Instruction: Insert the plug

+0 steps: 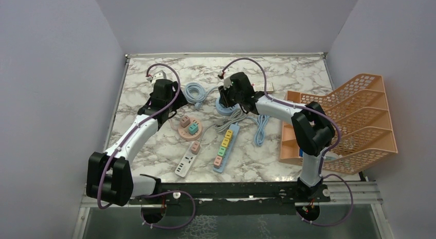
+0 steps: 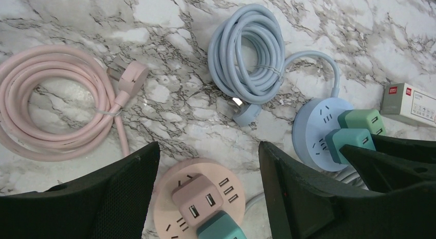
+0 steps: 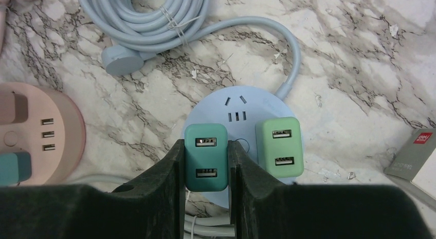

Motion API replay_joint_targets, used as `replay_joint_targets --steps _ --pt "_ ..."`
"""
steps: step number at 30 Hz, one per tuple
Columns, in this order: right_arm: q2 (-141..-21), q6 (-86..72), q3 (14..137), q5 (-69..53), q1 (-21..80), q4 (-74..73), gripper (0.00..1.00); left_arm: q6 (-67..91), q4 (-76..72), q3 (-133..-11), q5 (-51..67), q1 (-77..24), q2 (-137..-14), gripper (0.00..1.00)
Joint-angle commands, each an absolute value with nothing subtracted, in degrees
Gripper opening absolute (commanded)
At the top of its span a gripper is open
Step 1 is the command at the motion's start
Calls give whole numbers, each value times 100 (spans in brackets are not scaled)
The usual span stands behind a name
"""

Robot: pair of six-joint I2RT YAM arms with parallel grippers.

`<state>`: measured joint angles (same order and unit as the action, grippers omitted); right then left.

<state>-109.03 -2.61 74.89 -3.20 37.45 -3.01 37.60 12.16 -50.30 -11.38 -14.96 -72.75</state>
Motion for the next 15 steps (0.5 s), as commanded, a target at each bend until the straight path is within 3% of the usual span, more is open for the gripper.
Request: replay_joint_targets --steps 1,15 --pt "-11118 0 7439 -220 3778 -53 1 3814 1250 -5251 -854 -1442 -7419 72" --pt "-11264 207 7158 -142 3784 -309 1 3749 1211 -5261 -881 -1356 -7435 72"
